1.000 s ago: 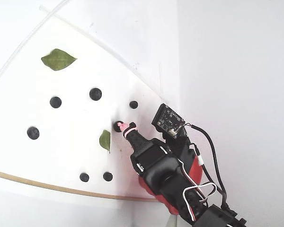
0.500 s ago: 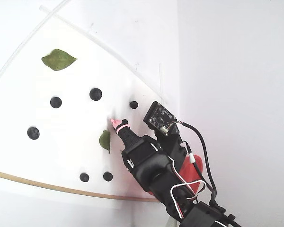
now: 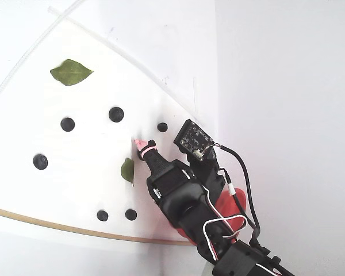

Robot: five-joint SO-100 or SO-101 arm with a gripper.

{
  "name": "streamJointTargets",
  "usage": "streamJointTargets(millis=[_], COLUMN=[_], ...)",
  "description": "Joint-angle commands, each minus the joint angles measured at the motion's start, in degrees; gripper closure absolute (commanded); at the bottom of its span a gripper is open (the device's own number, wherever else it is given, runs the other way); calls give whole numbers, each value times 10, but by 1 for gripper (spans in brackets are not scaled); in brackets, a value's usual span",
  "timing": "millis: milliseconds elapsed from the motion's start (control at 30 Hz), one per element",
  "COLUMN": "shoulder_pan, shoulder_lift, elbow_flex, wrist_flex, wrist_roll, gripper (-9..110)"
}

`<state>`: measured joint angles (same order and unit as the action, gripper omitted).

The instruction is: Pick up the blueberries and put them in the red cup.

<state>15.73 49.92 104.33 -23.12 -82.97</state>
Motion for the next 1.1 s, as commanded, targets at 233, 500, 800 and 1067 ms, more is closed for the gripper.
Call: streamJointTargets(millis=[233, 500, 800, 1067], shoulder_pan=[5, 5, 5, 9], shoulder_lift=[-9, -30, -41, -49], elbow_flex=[-46, -52, -57, -55], wrist_flex=[-22, -39, -47, -48], wrist_roll=[11, 15, 18, 11], gripper=[79, 81, 83, 85])
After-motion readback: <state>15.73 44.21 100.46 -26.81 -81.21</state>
